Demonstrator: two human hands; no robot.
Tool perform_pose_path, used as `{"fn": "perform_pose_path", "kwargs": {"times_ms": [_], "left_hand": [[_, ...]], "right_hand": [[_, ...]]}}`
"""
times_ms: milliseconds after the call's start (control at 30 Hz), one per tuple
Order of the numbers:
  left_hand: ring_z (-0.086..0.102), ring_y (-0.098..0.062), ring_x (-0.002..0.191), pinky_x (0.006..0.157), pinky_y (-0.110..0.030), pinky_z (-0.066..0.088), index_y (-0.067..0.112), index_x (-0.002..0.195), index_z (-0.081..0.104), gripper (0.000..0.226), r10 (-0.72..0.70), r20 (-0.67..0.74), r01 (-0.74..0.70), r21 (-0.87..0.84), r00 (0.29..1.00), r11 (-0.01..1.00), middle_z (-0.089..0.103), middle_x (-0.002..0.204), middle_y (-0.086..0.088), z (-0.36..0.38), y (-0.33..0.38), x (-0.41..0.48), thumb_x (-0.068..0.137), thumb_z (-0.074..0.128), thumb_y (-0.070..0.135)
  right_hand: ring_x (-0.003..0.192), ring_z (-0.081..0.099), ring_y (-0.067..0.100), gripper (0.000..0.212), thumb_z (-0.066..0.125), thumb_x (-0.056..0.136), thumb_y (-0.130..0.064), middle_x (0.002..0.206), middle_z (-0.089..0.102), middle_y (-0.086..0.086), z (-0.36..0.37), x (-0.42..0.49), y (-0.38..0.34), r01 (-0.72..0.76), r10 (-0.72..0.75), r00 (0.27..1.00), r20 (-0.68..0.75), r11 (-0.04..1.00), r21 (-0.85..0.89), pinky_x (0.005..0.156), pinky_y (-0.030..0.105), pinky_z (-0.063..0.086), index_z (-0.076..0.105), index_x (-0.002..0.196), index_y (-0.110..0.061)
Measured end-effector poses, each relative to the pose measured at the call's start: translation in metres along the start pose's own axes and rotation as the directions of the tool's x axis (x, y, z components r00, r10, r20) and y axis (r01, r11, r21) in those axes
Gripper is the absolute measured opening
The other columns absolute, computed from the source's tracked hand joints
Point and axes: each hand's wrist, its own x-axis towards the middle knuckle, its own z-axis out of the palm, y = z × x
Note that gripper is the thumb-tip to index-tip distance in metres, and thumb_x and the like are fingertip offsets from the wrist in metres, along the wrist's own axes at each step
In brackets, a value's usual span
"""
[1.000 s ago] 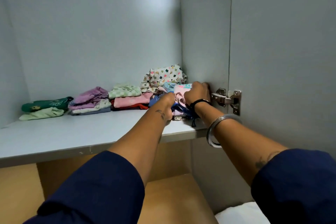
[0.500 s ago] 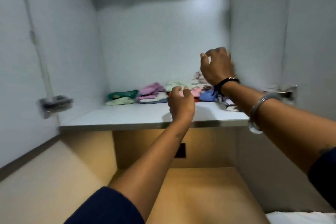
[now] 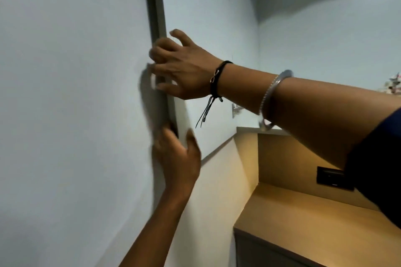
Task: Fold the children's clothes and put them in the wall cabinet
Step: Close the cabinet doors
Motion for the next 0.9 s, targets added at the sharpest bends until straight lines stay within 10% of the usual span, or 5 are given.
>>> {"fn": "perform_pose_path", "kwargs": {"times_ms": [233,333,467,667,900], "left_hand": [[0.045,-0.016,0.094,0.082,-0.031,0.039,0.014,0.109,0.056,0.045,0.325,0.061,-0.314,-0.145,0.944,0.938,0.052,0.100,-0.007,0.006,0.010,-0.023,0.092,0.045,0.054],[0.027,-0.022,0.134,0.103,-0.040,0.034,0.024,0.133,0.042,0.062,0.423,0.148,-0.384,-0.233,0.894,0.893,0.031,0.146,-0.006,0.042,0.034,-0.046,0.086,0.047,0.065],[-0.026,-0.005,0.144,0.118,-0.039,-0.008,0.031,0.150,-0.018,0.113,0.403,0.448,-0.249,-0.363,0.798,0.898,-0.024,0.160,0.009,0.118,0.084,-0.067,0.072,0.044,0.085],[-0.025,-0.024,0.146,0.120,-0.053,-0.007,0.024,0.151,-0.018,0.112,0.484,0.659,-0.383,-0.305,0.576,0.872,-0.029,0.158,-0.006,0.231,0.135,-0.090,0.075,0.036,0.085],[-0.018,-0.028,0.148,0.120,-0.053,-0.004,0.024,0.154,-0.005,0.106,0.509,0.584,-0.525,-0.160,0.632,0.836,-0.015,0.162,-0.010,0.301,0.131,-0.100,0.075,0.027,0.088]], "right_hand": [[0.089,0.057,0.029,0.049,0.031,0.093,-0.044,0.082,0.062,0.005,-0.019,-0.022,0.011,-0.128,0.126,0.991,-0.031,0.989,-0.068,0.116,0.048,0.016,0.067,0.074,-0.017],[0.079,0.056,0.032,0.046,0.035,0.091,-0.043,0.076,0.060,0.010,-0.023,-0.069,0.040,-0.265,0.266,0.964,-0.015,0.947,-0.182,0.109,0.048,0.028,0.066,0.072,-0.014],[0.113,0.050,0.037,0.054,0.039,0.085,-0.053,0.110,0.059,0.020,-0.015,-0.148,0.088,-0.372,0.451,0.883,0.132,0.842,-0.390,0.116,0.052,0.017,0.067,0.099,-0.009],[0.149,-0.001,0.028,0.076,0.025,0.089,-0.065,0.162,0.006,0.008,0.036,-0.260,0.142,-0.508,0.664,0.675,0.321,0.734,-0.451,0.119,0.052,-0.001,0.025,0.150,-0.020],[0.147,-0.011,0.031,0.080,0.012,0.089,-0.070,0.162,-0.006,0.007,0.103,-0.306,0.175,-0.568,0.683,0.656,0.320,0.726,-0.387,0.119,0.053,-0.002,0.005,0.152,-0.022]]}}
